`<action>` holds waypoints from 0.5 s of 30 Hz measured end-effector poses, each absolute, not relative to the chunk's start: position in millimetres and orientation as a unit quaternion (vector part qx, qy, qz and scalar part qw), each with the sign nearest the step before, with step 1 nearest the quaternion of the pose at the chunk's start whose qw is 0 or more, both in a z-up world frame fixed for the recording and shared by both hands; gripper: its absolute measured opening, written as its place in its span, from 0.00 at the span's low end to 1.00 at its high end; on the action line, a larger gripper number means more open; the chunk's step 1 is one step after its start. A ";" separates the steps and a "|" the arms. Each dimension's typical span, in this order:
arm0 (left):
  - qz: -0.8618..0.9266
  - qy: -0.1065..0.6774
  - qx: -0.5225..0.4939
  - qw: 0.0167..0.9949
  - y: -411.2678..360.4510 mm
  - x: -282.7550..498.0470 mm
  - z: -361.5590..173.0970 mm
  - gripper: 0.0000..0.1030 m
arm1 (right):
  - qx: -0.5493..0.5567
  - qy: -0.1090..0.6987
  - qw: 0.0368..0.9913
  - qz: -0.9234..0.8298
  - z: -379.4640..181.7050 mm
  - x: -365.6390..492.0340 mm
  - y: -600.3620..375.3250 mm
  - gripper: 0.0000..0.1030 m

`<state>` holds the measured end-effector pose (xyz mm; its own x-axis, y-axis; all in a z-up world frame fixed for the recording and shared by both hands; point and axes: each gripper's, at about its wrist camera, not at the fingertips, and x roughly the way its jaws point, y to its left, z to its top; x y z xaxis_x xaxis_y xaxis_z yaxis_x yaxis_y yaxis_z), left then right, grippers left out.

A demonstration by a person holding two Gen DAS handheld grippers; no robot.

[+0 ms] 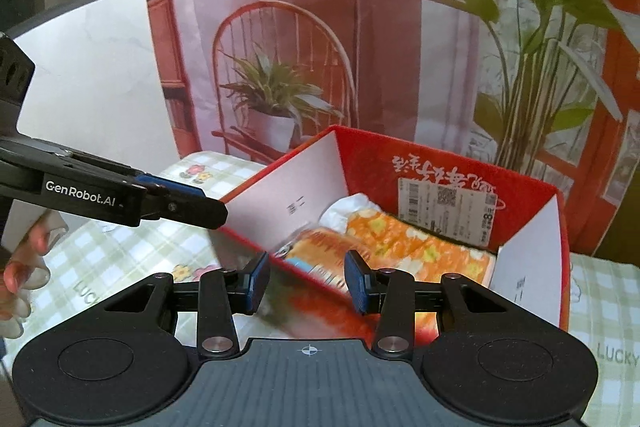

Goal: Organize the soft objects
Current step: 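Carry the snack bun into the red box and open both grippers, then move both grippers down to the second white tied cloth bundle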

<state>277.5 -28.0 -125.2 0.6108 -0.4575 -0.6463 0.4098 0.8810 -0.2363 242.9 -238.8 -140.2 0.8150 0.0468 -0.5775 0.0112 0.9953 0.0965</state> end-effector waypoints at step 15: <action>-0.243 0.404 -0.060 0.880 -14.4 198.9 -159.7 0.40 | 0.066 0.320 0.945 0.024 -153.3 160.9 -206.3 0.38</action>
<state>198.9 -14.4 -159.7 0.5564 -0.4758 -0.6812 0.3785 0.8749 -0.3020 160.9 -206.3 -153.3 0.7944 0.0879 -0.6011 -0.0039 0.9902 0.1397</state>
